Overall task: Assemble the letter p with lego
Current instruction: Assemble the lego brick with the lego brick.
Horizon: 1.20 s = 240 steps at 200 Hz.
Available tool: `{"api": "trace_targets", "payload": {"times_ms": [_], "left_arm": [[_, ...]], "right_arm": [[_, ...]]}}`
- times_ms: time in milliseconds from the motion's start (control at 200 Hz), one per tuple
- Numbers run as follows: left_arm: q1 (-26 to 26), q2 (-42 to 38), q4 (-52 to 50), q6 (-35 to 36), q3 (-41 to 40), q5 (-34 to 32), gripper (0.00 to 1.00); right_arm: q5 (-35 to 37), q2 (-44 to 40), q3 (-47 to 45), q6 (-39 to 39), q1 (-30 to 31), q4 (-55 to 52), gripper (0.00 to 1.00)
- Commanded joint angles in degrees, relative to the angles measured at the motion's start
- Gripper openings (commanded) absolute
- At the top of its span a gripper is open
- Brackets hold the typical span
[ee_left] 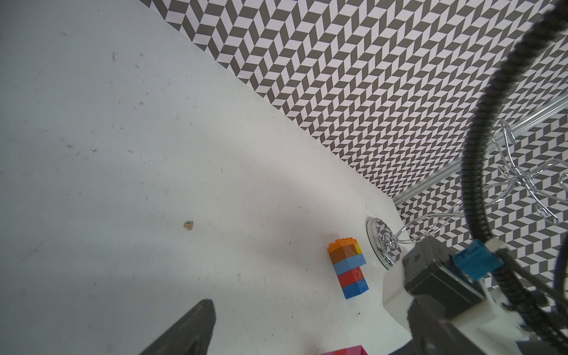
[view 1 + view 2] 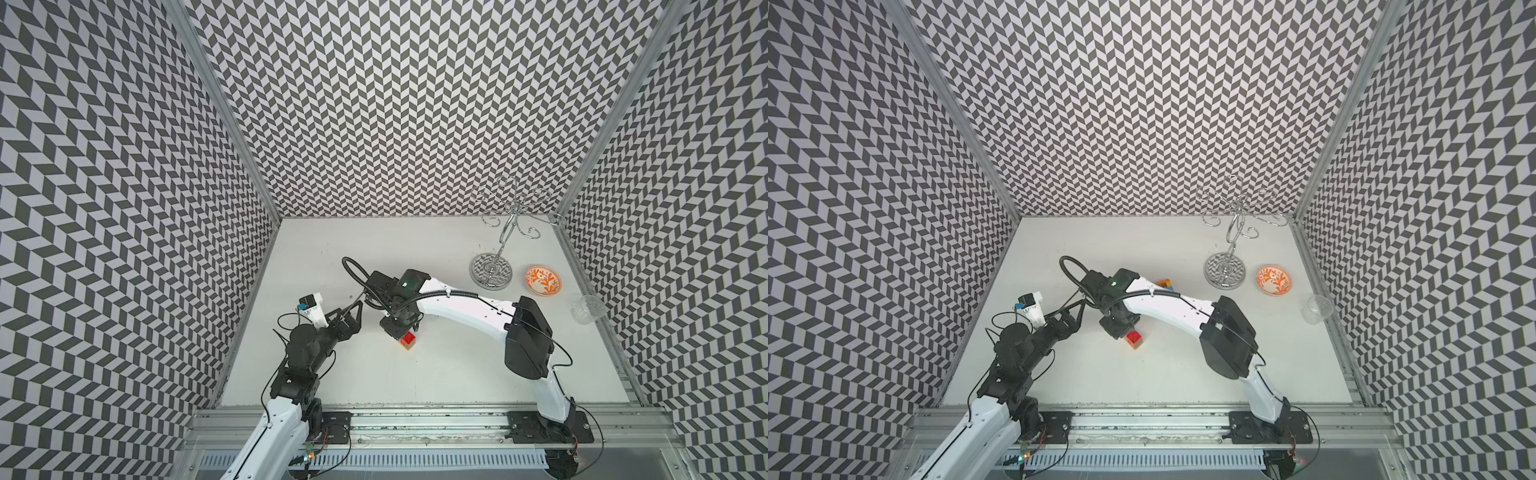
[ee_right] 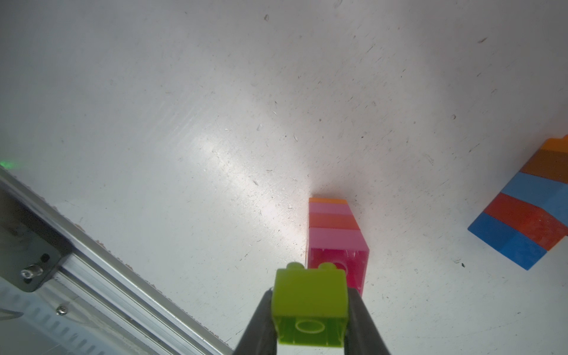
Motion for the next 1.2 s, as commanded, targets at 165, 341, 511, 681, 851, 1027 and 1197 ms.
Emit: {"api": "trace_targets", "payload": {"times_ms": [165,341,511,681,851,1027,1197], "left_arm": [[0.5,-0.6,0.3,0.8,-0.9,0.8,1.00],[0.5,-0.5,0.7,0.8,-1.0,0.9,1.00],[0.5,-0.3,1.0,0.7,-1.2,1.1,1.00],[0.5,-0.3,1.2,0.7,-1.2,1.2,1.00],[0.5,-0.3,1.2,0.7,-1.2,1.4,1.00],[0.5,-0.4,1.1,0.7,-1.2,1.5,1.00],[0.5,-0.5,1.1,0.7,-1.1,1.6,1.00]], "right_arm": [[-0.1,-3.5,0.6,-0.3,-1.0,-0.7,0.00],[-2.8,-5.6,-0.7,-0.7,-1.1,1.2,0.00],[-3.3,-6.2,-2.0,-0.6,-1.2,2.4,0.00],[-4.3,-4.8,-2.8,-0.6,-1.3,2.9,0.00],[-3.5,-3.6,-3.5,0.1,-1.5,3.1,0.00],[-3.0,-2.5,-3.4,0.4,-1.8,3.2,0.00],[-2.9,-1.8,-3.7,0.6,-2.0,3.4,0.00]]}}
